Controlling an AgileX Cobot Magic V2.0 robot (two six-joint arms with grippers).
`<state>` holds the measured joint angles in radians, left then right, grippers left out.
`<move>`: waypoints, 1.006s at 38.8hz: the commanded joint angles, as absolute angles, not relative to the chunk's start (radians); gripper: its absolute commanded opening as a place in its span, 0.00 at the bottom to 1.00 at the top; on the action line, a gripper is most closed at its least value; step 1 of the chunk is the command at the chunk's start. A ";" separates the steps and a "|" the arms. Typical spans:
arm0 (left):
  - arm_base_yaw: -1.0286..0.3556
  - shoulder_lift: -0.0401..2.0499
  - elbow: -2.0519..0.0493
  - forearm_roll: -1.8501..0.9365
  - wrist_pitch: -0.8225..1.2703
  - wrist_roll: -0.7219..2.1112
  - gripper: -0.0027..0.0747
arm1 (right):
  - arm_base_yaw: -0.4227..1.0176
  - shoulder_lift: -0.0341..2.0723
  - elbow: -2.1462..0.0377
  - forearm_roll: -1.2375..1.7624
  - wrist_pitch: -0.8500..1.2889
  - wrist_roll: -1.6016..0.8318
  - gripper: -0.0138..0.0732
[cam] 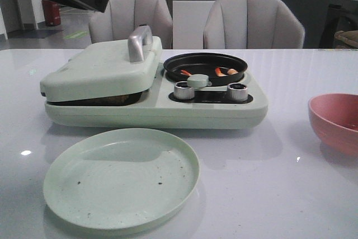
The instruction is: Make breakfast with bread and shrimp
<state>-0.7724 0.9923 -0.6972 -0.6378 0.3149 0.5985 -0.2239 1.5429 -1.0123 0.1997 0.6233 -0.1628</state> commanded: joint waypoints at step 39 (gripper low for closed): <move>-0.781 1.093 -0.727 -0.652 0.251 0.600 0.16 | 0.054 0.659 -0.652 -0.040 0.865 0.059 0.68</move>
